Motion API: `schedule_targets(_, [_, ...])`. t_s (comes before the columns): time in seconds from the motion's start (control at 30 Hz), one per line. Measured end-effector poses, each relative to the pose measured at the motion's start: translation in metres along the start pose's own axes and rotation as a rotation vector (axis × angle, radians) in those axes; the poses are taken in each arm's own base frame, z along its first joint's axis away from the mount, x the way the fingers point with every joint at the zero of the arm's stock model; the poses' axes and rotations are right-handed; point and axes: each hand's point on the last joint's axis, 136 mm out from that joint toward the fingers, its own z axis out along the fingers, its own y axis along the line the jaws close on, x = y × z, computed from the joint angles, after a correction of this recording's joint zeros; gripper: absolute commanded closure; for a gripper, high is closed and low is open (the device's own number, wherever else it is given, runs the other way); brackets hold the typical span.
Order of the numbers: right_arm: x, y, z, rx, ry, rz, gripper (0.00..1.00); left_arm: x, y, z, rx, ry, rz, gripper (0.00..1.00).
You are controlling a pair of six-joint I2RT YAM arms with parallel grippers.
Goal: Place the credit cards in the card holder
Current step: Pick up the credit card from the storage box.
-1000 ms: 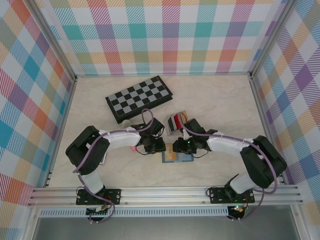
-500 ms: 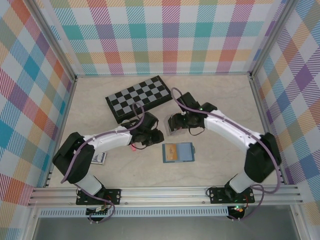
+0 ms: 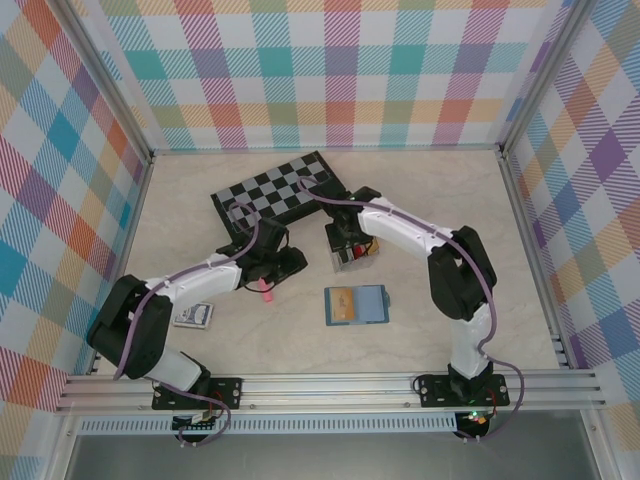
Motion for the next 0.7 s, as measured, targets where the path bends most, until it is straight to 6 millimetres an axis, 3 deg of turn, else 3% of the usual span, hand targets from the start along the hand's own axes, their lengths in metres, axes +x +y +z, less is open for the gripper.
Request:
schedule_targets(0.17, [-0.001,-0.001,0.013,0.045,0.022,-0.027,0.53,0.0,0.009,-0.003,-0.006,-0.018,-0.017,0.58])
schedule_targets(0.4, [0.002,0.002,0.027,0.11,0.044,-0.096,0.56,-0.004,0.007,-0.009,0.008,-0.044,-0.027,0.58])
schedule_targets(0.7, [0.0,-0.007,0.029,0.216,0.022,-0.146,0.62,-0.003,0.008,-0.008,0.004,-0.041,-0.03,0.57])
